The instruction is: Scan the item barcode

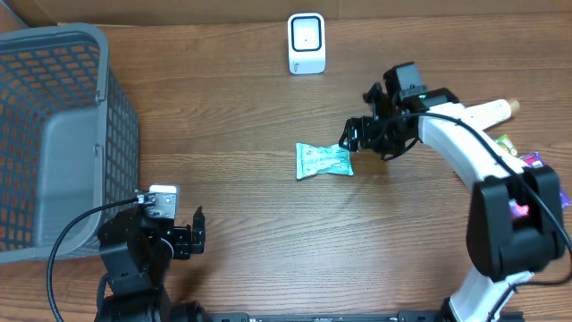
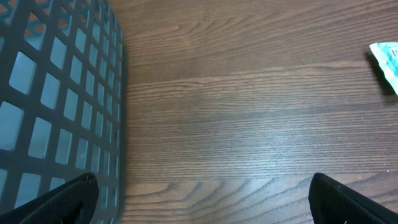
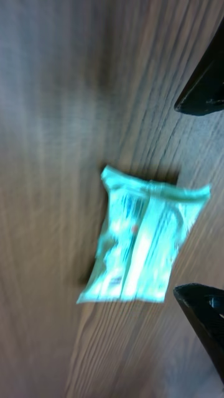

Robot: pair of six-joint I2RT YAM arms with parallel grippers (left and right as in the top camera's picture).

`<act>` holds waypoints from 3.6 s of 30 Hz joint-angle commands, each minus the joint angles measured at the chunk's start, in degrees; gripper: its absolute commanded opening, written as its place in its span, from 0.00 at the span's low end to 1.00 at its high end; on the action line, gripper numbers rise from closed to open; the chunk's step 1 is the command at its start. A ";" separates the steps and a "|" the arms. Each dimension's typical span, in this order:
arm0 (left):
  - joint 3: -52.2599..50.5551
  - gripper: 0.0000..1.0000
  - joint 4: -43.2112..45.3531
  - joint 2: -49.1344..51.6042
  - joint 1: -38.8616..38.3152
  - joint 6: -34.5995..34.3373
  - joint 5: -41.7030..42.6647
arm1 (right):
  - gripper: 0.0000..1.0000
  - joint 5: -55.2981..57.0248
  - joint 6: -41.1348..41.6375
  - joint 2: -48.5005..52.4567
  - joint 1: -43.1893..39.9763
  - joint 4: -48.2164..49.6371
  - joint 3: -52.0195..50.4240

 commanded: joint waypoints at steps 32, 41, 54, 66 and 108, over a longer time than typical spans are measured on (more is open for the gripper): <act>0.09 0.99 0.20 0.24 0.28 1.07 -0.24 | 0.06 -22.97 3.63 14.80 0.42 11.37 -2.23; 0.09 1.00 0.20 0.24 0.28 1.07 -0.24 | 0.04 -25.53 -1.79 4.74 -0.39 4.07 2.86; 0.09 0.99 0.20 0.24 0.28 1.07 -0.24 | 0.04 -17.75 -4.09 -21.62 -0.26 3.06 3.10; 0.09 1.00 0.20 0.24 0.28 1.07 -0.24 | 0.04 3.28 8.68 -27.41 -0.22 2.93 3.10; 0.09 1.00 0.20 0.24 0.28 1.07 -0.24 | 0.04 62.03 -77.96 19.93 19.32 76.59 18.25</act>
